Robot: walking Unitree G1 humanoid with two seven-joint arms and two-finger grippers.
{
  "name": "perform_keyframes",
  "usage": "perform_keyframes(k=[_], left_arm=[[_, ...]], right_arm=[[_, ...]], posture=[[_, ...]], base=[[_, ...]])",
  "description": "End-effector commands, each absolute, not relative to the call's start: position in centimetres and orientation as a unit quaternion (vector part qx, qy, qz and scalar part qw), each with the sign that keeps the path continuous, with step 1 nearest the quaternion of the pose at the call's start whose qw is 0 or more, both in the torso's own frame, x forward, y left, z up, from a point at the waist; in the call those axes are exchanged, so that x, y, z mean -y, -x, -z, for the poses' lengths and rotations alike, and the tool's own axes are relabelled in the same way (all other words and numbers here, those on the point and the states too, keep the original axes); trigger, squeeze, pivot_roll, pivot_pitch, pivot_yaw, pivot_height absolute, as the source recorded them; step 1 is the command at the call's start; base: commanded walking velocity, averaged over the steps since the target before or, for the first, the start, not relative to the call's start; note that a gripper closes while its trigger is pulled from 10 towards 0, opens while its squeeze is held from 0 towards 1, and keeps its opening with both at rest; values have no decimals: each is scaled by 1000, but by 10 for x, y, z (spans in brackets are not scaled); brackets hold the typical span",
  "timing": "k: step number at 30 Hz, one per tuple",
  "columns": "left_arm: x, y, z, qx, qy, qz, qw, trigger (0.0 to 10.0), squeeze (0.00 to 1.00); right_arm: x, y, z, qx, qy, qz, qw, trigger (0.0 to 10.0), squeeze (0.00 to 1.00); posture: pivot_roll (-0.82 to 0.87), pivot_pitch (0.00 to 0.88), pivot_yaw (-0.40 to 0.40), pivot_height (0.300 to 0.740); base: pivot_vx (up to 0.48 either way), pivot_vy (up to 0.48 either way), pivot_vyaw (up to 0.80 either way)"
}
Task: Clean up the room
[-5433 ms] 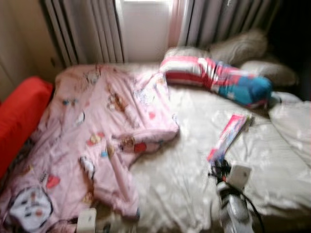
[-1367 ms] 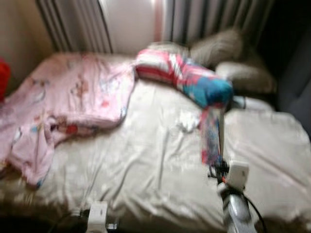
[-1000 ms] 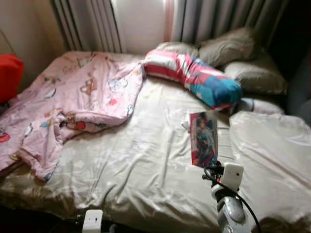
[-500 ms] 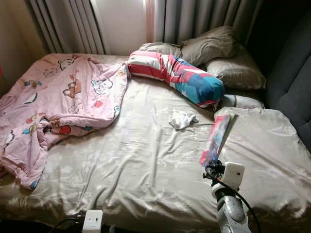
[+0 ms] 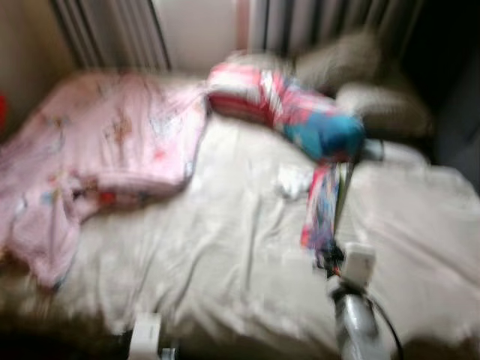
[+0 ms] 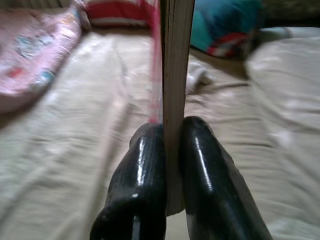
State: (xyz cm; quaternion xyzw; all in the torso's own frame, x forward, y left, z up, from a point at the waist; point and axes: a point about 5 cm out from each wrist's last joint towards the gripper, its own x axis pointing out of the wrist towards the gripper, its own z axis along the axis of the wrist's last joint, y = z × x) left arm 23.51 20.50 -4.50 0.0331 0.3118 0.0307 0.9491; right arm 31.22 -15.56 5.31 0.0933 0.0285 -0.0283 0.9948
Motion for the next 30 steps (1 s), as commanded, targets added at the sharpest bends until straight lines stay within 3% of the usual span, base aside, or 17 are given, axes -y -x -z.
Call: perform_keyframes(k=[1, 10, 30], left_arm=[[-207, -223, 54, -337, -39, -31, 940, 10000, 0], [-207, -223, 53, -337, -41, -29, 940, 10000, 0], [-206, -223, 54, -337, -38, -27, 940, 10000, 0]], right_arm=[[153, -313, -57, -15, -94, 22, 995, 10000, 0], [153, -313, -57, -14, -95, 22, 995, 10000, 0], [151, -313, -55, -21, -67, 5, 997, 10000, 0]], posture=[[-14, 168, -9, 729], [-11, 164, -7, 729], [-15, 171, -6, 729]], base=[[244, 0, -781], [276, 0, -747], [14, 0, 0]])
